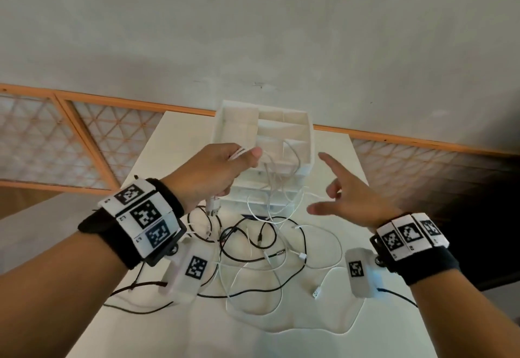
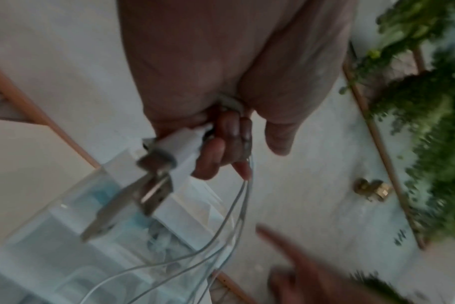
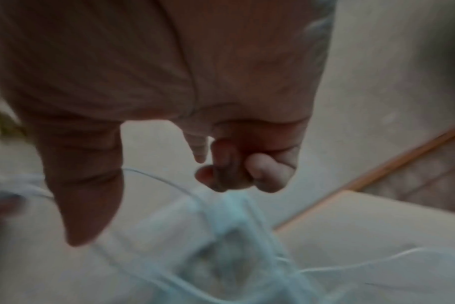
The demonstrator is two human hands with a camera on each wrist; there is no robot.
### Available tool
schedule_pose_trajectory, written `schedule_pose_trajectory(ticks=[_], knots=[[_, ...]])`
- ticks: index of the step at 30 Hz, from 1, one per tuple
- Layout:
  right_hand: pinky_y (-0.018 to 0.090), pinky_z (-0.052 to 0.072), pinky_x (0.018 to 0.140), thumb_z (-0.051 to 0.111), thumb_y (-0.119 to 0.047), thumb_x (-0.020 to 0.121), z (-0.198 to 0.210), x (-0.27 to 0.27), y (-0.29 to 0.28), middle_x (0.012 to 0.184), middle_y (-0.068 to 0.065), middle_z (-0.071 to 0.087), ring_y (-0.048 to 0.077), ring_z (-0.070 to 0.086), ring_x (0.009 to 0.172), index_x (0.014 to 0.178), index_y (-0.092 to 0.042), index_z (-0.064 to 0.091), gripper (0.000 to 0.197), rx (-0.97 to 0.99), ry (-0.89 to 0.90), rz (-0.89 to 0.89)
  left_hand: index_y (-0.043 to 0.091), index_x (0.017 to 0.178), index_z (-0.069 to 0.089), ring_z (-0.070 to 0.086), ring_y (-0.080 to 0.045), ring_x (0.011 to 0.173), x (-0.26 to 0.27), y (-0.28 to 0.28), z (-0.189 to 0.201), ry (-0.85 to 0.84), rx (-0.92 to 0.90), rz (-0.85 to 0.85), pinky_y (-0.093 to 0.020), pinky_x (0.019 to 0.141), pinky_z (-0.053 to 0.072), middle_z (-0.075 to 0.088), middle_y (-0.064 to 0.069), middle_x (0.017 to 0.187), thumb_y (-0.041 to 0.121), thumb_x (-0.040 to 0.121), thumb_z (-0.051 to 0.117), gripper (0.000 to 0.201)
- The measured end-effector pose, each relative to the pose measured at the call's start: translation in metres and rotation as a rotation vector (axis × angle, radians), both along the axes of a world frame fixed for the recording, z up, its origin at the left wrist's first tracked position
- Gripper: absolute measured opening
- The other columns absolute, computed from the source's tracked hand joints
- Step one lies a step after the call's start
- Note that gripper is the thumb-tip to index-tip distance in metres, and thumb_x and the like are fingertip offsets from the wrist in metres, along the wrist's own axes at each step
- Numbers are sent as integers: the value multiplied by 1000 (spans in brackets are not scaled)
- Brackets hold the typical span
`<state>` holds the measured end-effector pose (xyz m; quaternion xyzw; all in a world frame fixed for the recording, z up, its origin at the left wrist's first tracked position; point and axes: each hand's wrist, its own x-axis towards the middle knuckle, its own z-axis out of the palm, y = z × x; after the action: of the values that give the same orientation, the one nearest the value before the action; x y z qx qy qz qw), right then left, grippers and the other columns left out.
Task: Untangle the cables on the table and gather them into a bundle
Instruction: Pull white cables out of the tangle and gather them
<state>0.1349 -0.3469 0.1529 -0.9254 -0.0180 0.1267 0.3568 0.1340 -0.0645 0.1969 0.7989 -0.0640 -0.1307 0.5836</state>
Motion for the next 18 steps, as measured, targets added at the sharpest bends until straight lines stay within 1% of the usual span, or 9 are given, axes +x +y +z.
schedule_pose_trajectory(ticks=[2,3,5,7,9,11,13,15,18], knots=[[20,40,60,89,-37,70,25,-2,33,63,-6,50,11,45,56,140,-48,45,84,246,-152,50,19,95,73,30,-13,52,-8,-19,7,3,-41,-121,-29,53,30,35,12,54,55,98,44,46],[20,40,56,86,-38,73,30,-2,46,59,-9,54,12,46,52,126,-42,60,59,273,-221,82,25,87,74,30,-13,52,-12,-28,13,-9,-85,-167,-30,53,29,35,12,54,53,100,42,44],[18,37,53,76,-39,83,23,3,60,61,-12,61,6,53,52,87,-28,71,13,107,-267,77,23,81,75,28,-13,51,-19,-38,29,-70,-160,-207,-28,53,28,33,10,54,44,102,42,45],[19,35,51,69,-43,88,-3,14,42,66,-12,61,6,57,59,72,-23,67,26,-148,-125,22,8,94,74,24,-16,52,-18,-32,47,-140,-279,-215,-26,51,28,29,8,56,37,102,45,42],[25,40,53,66,-48,87,-36,24,4,70,-2,62,20,62,69,66,-20,62,35,-324,-6,-118,5,91,74,17,-19,52,-13,-14,61,-186,-425,-164,-28,49,21,23,6,56,32,99,50,38],[37,53,67,61,-47,86,-56,33,-30,82,13,70,35,67,85,68,-14,63,38,-351,-10,-286,6,88,75,16,-16,50,-5,10,62,-194,-492,-93,-31,49,18,20,6,56,32,97,53,36],[43,56,71,58,-33,94,-45,39,-43,89,23,72,38,68,84,77,-4,68,35,-316,-68,-411,9,89,76,23,-15,50,0,30,45,-176,-358,-32,-29,50,24,26,6,55,34,99,52,36],[38,55,67,54,-22,99,-21,49,-46,92,16,71,33,67,80,90,-12,68,19,-113,-179,-541,17,89,78,30,-14,57,0,40,21,-112,-72,6,-28,55,35,34,10,58,39,98,52,35],[34,58,66,60,-29,98,21,65,-45,87,4,70,24,69,72,97,-16,67,15,225,-458,-636,18,90,78,26,-10,96,-1,41,-17,-17,300,34,-45,86,50,26,15,93,40,98,52,34]])
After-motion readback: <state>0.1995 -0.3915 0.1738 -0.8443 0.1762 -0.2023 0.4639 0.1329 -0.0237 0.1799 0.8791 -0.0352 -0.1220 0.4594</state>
